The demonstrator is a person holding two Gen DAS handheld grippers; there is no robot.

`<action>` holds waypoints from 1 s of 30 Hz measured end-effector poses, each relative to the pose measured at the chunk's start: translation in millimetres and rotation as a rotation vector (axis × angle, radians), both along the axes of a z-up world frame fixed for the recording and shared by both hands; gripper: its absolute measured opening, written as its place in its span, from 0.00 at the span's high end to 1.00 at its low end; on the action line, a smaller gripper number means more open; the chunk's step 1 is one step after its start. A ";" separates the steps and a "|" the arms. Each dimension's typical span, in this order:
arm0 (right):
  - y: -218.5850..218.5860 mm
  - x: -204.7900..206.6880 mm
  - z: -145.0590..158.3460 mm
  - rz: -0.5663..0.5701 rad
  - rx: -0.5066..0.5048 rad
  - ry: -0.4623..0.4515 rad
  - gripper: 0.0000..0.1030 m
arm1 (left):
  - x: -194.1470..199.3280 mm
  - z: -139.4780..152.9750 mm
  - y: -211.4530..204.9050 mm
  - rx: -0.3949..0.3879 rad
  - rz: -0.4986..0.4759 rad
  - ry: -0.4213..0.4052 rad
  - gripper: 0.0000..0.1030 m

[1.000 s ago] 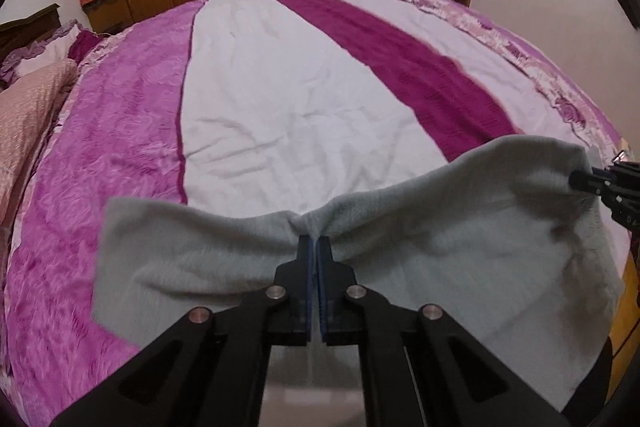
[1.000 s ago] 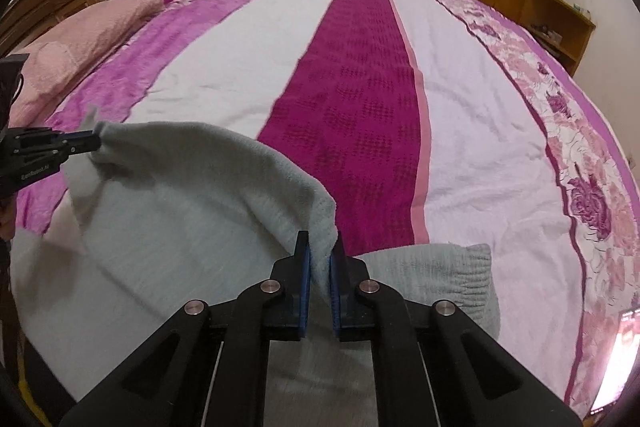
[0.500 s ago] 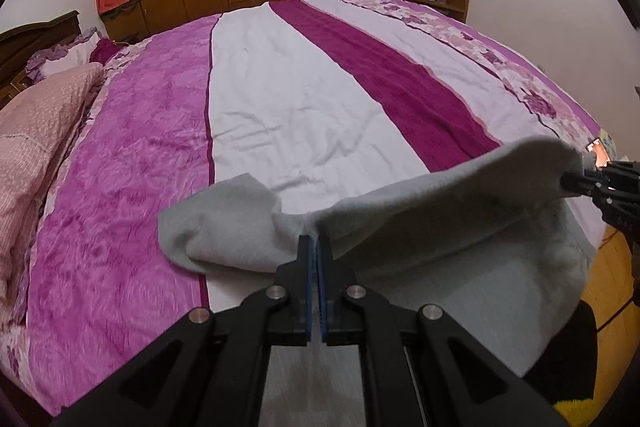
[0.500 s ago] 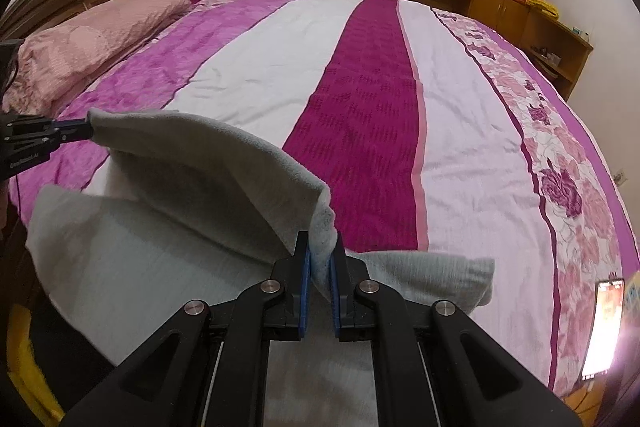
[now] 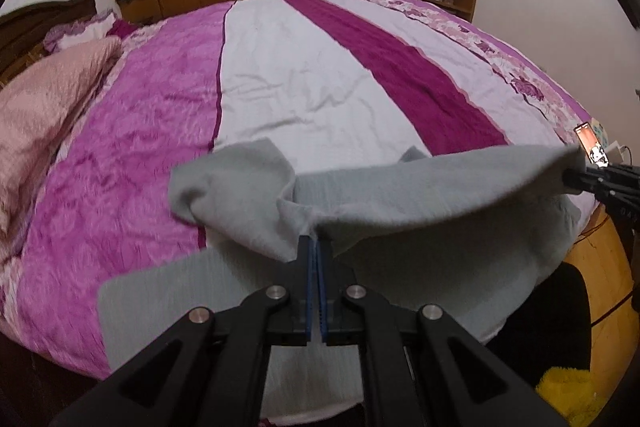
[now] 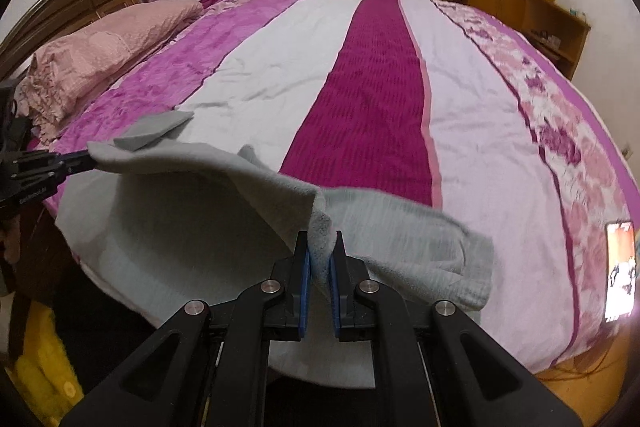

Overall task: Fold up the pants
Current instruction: 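Lift the hems with both grippers and fold them over toward the waistband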

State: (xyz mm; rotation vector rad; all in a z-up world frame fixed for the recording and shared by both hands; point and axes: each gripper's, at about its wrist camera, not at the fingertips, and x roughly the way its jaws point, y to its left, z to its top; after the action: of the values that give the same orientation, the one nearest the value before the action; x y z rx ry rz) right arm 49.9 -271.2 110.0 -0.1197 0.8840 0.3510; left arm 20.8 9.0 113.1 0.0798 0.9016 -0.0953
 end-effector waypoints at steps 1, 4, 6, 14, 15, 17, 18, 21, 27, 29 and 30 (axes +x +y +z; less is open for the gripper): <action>-0.6 -2.9 -4.4 -0.003 -0.002 0.007 0.99 | -2.1 -3.4 1.0 -0.004 0.004 0.008 0.98; -1.7 -9.2 -13.3 -0.007 -0.007 0.017 0.99 | -7.1 -15.8 1.6 -0.009 0.015 0.033 0.98; -1.7 -13.1 -21.0 -0.008 -0.011 0.027 0.99 | -9.4 -24.9 0.2 -0.011 0.019 0.054 0.98; -2.9 -13.7 -47.6 -0.009 -0.017 0.075 0.98 | -13.1 -47.9 -0.5 -0.003 0.037 0.104 0.98; -3.3 -13.7 -49.8 -0.009 -0.017 0.078 0.98 | -12.5 -50.0 0.0 -0.006 0.041 0.110 0.98; -4.3 -12.9 -54.4 -0.010 -0.014 0.088 0.98 | -12.3 -54.0 0.7 -0.012 0.046 0.120 0.98; -4.8 -12.5 -56.6 -0.010 -0.013 0.093 0.98 | -12.3 -55.6 0.9 -0.012 0.047 0.124 0.98; -5.4 -12.3 -63.1 -0.012 -0.010 0.109 0.98 | -12.7 -60.2 0.2 -0.005 0.046 0.133 0.98; -5.2 -13.1 -72.2 -0.020 -0.020 0.138 0.98 | -12.7 -68.7 -3.1 0.017 0.056 0.156 0.97; -4.4 -13.8 -76.6 -0.015 -0.027 0.151 0.95 | -12.7 -72.4 -4.4 0.035 0.077 0.167 0.93; -3.9 -14.1 -78.5 -0.013 -0.031 0.156 0.94 | -13.1 -73.7 -4.6 0.039 0.085 0.172 0.92</action>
State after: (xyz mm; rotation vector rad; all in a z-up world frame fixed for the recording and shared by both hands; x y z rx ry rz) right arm 35.8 -275.1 31.5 -0.1165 1.0443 0.3375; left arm 7.7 4.5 39.4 0.0705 1.0776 -0.0048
